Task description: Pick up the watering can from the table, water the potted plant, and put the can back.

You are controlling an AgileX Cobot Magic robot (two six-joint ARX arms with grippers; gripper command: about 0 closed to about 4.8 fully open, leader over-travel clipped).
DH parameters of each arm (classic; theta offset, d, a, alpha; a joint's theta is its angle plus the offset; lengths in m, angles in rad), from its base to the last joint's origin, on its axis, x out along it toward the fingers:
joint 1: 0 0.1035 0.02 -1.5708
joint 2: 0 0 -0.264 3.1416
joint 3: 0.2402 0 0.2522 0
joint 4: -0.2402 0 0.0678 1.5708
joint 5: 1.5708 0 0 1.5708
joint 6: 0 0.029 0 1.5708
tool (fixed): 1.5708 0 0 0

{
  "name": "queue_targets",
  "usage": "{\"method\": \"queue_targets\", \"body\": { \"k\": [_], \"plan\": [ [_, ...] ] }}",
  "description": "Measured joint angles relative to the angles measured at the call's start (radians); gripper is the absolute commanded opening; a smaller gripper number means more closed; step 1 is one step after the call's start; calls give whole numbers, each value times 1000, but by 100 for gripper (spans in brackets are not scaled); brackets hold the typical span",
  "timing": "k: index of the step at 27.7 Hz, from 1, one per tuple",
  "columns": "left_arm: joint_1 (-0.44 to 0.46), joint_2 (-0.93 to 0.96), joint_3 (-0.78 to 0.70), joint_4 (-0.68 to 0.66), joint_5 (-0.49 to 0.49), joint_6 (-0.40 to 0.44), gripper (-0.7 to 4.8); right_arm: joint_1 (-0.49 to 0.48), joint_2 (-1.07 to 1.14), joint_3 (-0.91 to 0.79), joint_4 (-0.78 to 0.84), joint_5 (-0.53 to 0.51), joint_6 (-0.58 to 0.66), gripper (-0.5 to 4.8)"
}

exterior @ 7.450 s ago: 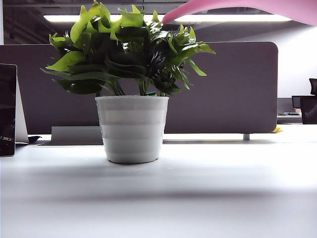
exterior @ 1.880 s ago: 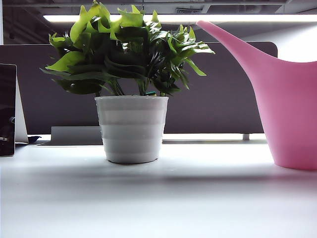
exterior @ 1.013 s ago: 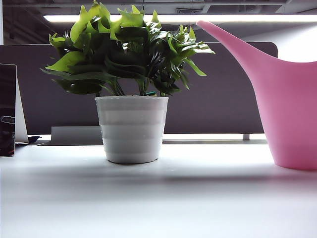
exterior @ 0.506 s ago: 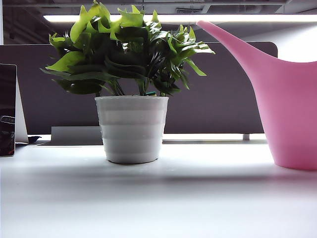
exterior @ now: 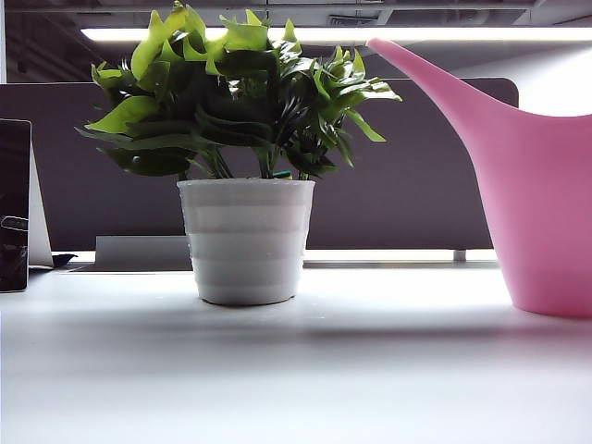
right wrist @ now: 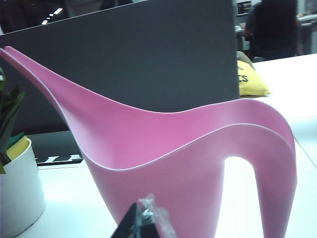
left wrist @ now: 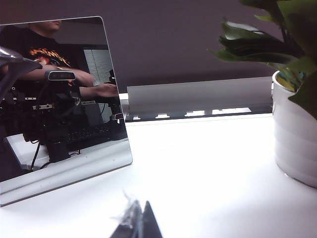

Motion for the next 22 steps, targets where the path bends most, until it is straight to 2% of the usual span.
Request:
{"method": "queue_targets", "body": {
  "k": [19, 22],
  "plan": [
    [0, 0, 0, 0, 0, 0, -5, 0, 0, 0, -6, 1, 0, -8],
    [0, 0, 0, 0, 0, 0, -5, 0, -60, -2, -63, 3, 0, -8]
  ]
}}
